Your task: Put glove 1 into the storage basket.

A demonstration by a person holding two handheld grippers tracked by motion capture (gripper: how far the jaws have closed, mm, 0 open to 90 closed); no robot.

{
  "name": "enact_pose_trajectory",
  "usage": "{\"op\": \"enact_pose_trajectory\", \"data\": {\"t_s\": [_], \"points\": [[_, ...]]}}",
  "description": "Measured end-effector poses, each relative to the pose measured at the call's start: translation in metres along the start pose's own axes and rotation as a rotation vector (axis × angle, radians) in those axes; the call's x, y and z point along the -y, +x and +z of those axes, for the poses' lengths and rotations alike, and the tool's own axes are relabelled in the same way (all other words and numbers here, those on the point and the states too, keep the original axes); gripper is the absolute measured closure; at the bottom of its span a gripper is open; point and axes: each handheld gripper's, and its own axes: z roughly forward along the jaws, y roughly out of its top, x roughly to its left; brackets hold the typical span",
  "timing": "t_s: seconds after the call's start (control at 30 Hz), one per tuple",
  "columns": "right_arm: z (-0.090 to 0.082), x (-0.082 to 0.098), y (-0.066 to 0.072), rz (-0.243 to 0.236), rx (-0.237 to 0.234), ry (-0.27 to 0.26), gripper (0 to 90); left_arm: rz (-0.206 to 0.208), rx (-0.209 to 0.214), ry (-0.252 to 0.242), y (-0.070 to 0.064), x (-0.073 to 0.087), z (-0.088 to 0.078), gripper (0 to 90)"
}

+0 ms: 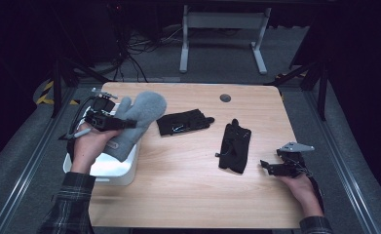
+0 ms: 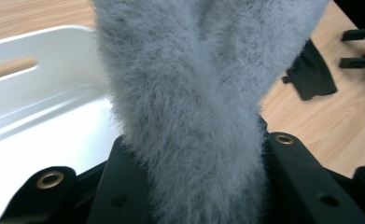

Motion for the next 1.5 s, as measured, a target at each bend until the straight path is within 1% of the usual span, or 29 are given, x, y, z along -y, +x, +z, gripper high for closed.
{"op": "enact_pose_trajectory", "data": {"t_s": [0.03, 0.1, 0.23, 0.4, 0.43, 0.53, 0.57, 0.63, 0.73, 0.77, 0.83, 0.97, 1.03, 1.1, 1.17, 1.2, 1.27, 1.33, 1.37, 1.4, 1.43, 1.5], "points": [[0.0, 0.0, 0.0, 0.0, 0.0, 0.0, 14.7, 0.0, 0.0, 0.0, 0.0, 0.0, 0.0, 66.2], [0.0, 0.0, 0.0, 0.0, 0.0, 0.0, 14.7, -0.028, -0.017, -0.003, 0.01, 0.005, -0.003, 66.2], [0.0, 0.0, 0.0, 0.0, 0.0, 0.0, 14.6, -0.07, -0.041, -0.004, 0.025, 0.012, -0.005, 66.2], [0.0, 0.0, 0.0, 0.0, 0.0, 0.0, 14.7, -0.122, -0.069, -0.004, 0.041, 0.022, -0.006, 66.3], [0.0, 0.0, 0.0, 0.0, 0.0, 0.0, 14.7, -0.122, -0.069, -0.004, 0.041, 0.022, -0.006, 66.3], [0.0, 0.0, 0.0, 0.0, 0.0, 0.0, 14.7, -0.16, -0.085, 0.016, 0.053, 0.03, -0.003, 66.3], [0.0, 0.0, 0.0, 0.0, 0.0, 0.0, 14.7, -0.16, -0.085, 0.016, 0.053, 0.03, -0.003, 66.3], [0.0, 0.0, 0.0, 0.0, 0.001, 0.0, 14.7, -0.18, -0.086, 0.032, 0.061, 0.034, 0.001, 66.3], [0.0, 0.0, 0.0, 0.001, 0.001, 0.0, 14.7, -0.2, -0.08, 0.053, 0.068, 0.039, 0.007, 66.2], [0.0, 0.0, 0.0, 0.001, 0.0, 0.0, 14.7, -0.212, -0.08, 0.063, 0.07, 0.04, 0.01, 66.2], [0.0, 0.0, 0.0, 0.001, 0.001, 0.0, 14.7, -0.222, -0.079, 0.08, 0.074, 0.043, 0.015, 66.1], [0.0, 0.0, 0.0, 0.001, 0.001, 0.0, 14.7, -0.271, -0.075, 0.115, 0.083, 0.049, 0.029, 65.8], [0.0, 0.0, 0.0, 0.001, 0.001, 0.0, 14.7, -0.282, -0.075, 0.137, 0.087, 0.051, 0.035, 65.2], [0.0, 0.0, 0.0, 0.001, 0.001, 0.0, 14.7, -0.304, -0.071, 0.142, 0.09, 0.053, 0.04, 64.4], [0.0, 0.0, 0.0, 0.001, 0.001, 0.0, 14.7, -0.314, -0.073, 0.163, 0.094, 0.055, 0.046, 62.3], [0.0, 0.0, 0.0, 0.001, 0.001, 0.0, 14.7, -0.309, -0.087, 0.175, 0.096, 0.056, 0.049, 61.0], [0.0, 0.0, 0.0, 0.001, 0.001, 0.0, 14.7, -0.321, -0.094, 0.192, 0.098, 0.058, 0.055, 56.3], [0.0, 0.0, 0.0, 0.001, 0.001, 0.0, 14.6, -0.328, -0.093, 0.186, 0.101, 0.061, 0.057, 49.2], [0.0, 0.0, 0.0, 0.001, 0.002, 0.0, 14.6, -0.326, -0.098, 0.184, 0.101, 0.061, 0.057, 46.3], [0.0, 0.0, 0.0, 0.001, 0.001, 0.0, 14.7, -0.32, -0.11, 0.185, 0.101, 0.061, 0.057, 36.9], [0.0, 0.0, 0.0, 0.001, 0.001, 0.0, 14.7, -0.303, -0.13, 0.181, 0.101, 0.061, 0.057, 36.9], [0.0, 0.0, 0.0, 0.001, 0.001, 0.0, 14.6, -0.275, -0.165, 0.173, 0.098, 0.059, 0.053, 26.9]]}}
